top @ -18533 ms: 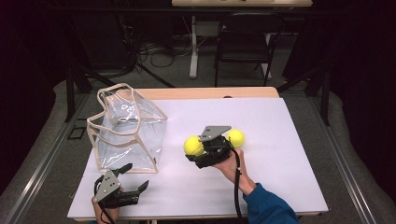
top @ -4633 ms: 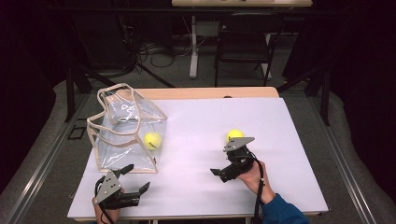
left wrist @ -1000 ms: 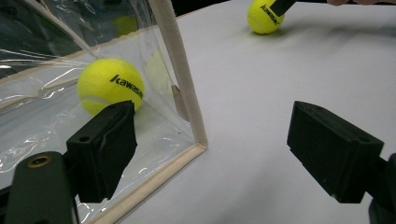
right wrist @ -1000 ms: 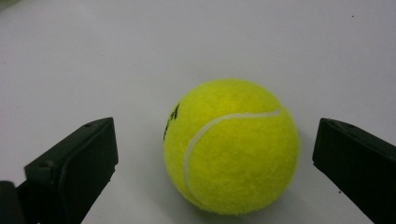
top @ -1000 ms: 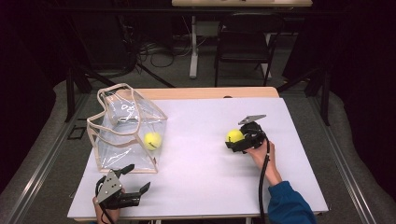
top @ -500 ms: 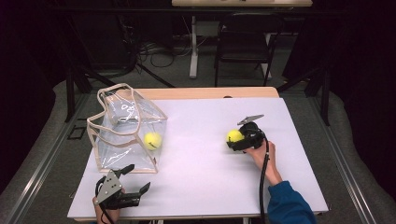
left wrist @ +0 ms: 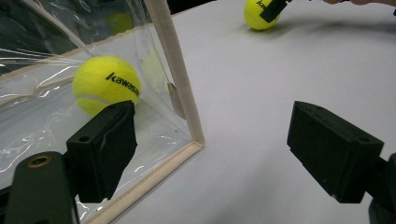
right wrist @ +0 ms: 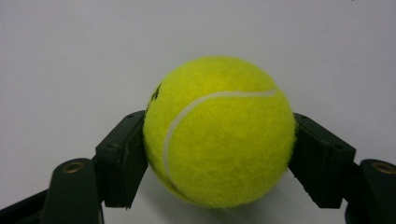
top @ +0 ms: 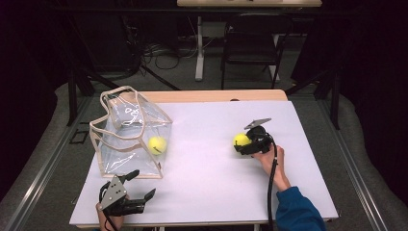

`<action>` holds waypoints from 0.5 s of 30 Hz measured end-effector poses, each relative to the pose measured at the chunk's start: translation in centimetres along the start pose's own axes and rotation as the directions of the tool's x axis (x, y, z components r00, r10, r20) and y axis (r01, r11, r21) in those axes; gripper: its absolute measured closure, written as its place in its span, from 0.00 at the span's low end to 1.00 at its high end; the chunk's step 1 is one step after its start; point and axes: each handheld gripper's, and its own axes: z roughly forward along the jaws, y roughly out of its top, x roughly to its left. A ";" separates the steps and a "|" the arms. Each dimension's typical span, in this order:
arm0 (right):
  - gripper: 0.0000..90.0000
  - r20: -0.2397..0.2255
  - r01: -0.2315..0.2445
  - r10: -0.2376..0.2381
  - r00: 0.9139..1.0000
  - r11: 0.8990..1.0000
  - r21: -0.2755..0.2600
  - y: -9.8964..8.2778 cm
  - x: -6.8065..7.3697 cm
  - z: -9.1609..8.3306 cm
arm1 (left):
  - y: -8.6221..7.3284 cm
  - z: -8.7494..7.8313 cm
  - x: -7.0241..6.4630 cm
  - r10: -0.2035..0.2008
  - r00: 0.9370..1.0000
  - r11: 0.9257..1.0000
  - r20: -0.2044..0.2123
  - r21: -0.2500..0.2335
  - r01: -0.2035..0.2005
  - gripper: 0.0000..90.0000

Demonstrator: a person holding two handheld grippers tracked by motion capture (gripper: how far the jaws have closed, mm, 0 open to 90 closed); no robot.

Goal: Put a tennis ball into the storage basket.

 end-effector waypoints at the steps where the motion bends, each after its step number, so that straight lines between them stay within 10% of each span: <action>1: 0.29 0.001 -0.005 0.005 1.000 1.000 -0.011 0.0 0.0 -0.1 | 0.0 0.0 0.0 -0.003 1.000 1.000 -0.002 0.000 0.003 0.18; 15: 0.29 0.032 0.052 -0.051 0.998 0.998 -0.035 0.7 1.2 -1.7 | -0.1 0.0 0.1 -0.004 1.000 1.000 -0.007 0.001 0.004 0.18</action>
